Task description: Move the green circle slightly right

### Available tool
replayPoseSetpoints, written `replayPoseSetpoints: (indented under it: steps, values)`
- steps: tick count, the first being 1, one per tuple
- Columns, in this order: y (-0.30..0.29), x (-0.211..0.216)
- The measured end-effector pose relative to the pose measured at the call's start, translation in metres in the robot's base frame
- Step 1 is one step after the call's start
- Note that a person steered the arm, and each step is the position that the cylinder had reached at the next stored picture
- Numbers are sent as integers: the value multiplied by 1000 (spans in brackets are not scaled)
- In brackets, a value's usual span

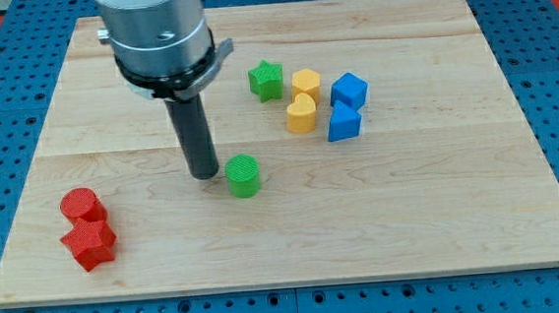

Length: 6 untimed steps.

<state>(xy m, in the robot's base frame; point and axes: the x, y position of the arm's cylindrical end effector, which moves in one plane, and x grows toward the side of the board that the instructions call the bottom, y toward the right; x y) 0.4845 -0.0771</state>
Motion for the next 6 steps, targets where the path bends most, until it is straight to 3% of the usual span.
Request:
replayPoseSetpoints:
  steps: [1, 6]
  values:
    - [13, 21]
    - [42, 21]
